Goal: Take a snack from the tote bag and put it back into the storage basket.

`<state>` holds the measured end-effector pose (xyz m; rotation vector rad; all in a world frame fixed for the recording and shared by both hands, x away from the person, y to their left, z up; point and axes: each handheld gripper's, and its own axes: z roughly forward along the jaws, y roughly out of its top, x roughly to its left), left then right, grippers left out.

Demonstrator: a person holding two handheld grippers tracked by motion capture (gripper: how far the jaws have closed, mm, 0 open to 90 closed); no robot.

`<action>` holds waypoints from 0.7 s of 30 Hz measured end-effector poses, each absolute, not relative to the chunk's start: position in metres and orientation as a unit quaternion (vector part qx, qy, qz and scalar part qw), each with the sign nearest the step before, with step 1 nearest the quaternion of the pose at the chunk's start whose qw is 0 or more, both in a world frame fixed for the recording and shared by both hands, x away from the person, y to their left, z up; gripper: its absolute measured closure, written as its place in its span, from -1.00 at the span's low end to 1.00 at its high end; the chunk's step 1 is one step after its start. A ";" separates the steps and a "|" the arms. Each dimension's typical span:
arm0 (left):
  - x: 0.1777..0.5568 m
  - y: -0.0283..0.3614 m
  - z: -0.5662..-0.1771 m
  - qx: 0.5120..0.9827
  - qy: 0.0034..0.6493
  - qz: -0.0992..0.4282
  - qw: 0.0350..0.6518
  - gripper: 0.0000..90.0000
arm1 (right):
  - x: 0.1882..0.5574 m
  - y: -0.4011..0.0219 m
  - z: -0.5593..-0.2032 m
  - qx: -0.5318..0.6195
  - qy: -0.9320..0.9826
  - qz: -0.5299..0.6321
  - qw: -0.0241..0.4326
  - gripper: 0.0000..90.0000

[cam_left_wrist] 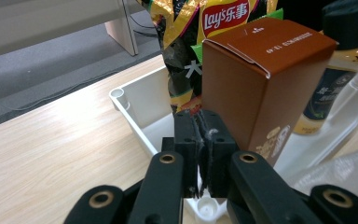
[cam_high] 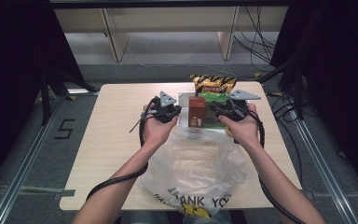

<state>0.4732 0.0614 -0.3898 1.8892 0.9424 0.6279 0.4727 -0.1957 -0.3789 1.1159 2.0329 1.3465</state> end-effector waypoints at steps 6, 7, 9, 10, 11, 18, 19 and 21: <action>0.457 0.082 -0.389 0.756 0.390 0.246 0.466 0.86 | 0.461 -0.211 -0.373 0.407 0.731 0.498 0.229 0.51; 0.454 0.085 -0.389 0.756 0.390 0.245 0.466 0.85 | 0.458 -0.216 -0.373 0.405 0.736 0.490 0.233 0.48; 0.448 0.092 -0.388 0.757 0.390 0.244 0.464 0.83 | 0.454 -0.221 -0.371 0.408 0.735 0.487 0.239 0.42; 0.445 0.096 -0.387 0.756 0.392 0.244 0.464 0.82 | 0.452 -0.222 -0.371 0.414 0.729 0.492 0.235 0.39; 0.443 0.101 -0.386 0.762 0.388 0.244 0.458 0.81 | 0.449 -0.224 -0.371 0.417 0.729 0.491 0.230 0.36; 0.420 0.128 -0.389 0.754 0.394 0.246 0.464 0.69 | 0.436 -0.239 -0.373 0.416 0.730 0.485 0.242 0.22; 0.417 0.131 -0.390 0.753 0.395 0.245 0.466 0.67 | 0.434 -0.241 -0.374 0.418 0.730 0.486 0.234 0.21; 0.410 0.138 -0.391 0.752 0.399 0.246 0.463 0.63 | 0.430 -0.244 -0.377 0.424 0.732 0.480 0.232 0.20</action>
